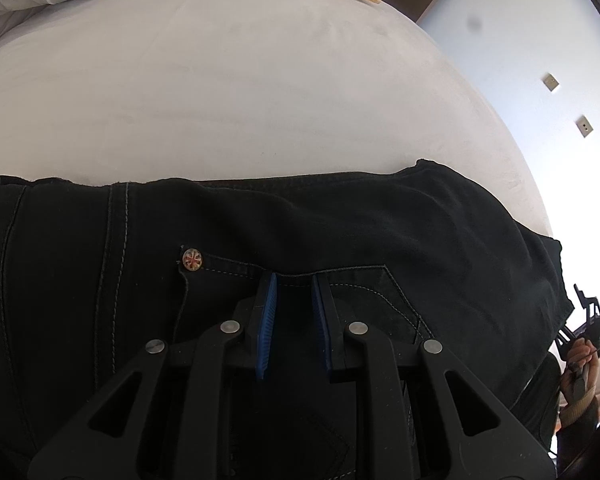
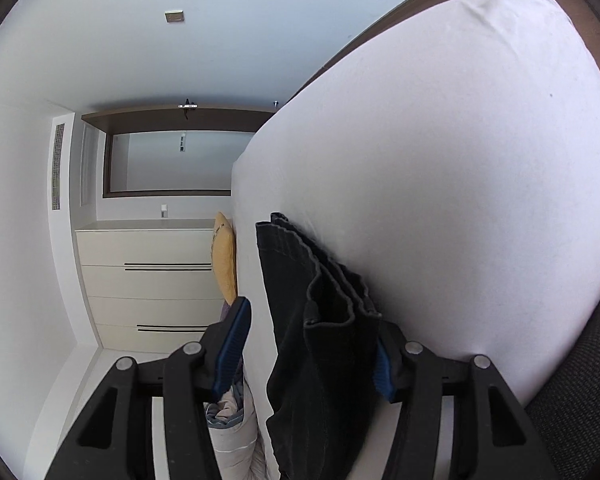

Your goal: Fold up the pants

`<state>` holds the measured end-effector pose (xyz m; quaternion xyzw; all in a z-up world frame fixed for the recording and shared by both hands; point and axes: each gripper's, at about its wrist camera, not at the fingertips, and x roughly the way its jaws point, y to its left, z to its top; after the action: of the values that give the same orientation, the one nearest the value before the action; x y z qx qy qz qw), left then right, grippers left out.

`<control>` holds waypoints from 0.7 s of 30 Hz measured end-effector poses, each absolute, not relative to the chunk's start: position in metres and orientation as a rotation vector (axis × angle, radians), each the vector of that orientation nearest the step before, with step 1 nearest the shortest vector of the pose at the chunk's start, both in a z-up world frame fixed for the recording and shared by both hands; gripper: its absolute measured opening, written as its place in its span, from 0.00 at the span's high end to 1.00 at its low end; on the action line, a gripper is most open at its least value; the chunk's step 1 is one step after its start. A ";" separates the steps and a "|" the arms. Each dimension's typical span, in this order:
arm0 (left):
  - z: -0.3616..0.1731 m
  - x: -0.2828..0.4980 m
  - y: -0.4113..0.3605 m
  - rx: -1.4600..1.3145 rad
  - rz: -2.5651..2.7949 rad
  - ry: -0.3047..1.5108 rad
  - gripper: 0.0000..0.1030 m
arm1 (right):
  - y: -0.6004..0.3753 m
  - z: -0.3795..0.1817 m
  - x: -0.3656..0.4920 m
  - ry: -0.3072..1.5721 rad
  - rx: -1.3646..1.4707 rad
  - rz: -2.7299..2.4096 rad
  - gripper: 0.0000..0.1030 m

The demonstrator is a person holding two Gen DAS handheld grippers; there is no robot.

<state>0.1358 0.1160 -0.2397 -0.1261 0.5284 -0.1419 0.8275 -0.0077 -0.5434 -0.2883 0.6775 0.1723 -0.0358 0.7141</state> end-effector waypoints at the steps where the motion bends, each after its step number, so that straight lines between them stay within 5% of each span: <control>1: -0.240 0.136 0.115 -0.270 -0.301 1.123 0.83 | -0.542 -0.290 -0.004 0.389 1.506 -0.088 0.65; 4: -0.240 0.137 0.114 -0.270 -0.298 1.128 0.83 | -0.540 -0.292 0.007 0.405 1.504 -0.113 0.83; 7: -0.240 0.138 0.112 -0.273 -0.291 1.137 0.83 | -0.537 -0.289 0.012 0.412 1.475 -0.142 0.90; 21: -0.209 0.122 0.070 -0.387 -0.349 1.088 0.83 | -0.482 -0.207 0.049 0.494 1.089 -0.190 0.92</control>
<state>0.1223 0.0698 -0.2085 -0.1821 0.5118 -0.1639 0.8234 0.0491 -0.4823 -0.2066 0.5120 0.2320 -0.0893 0.8222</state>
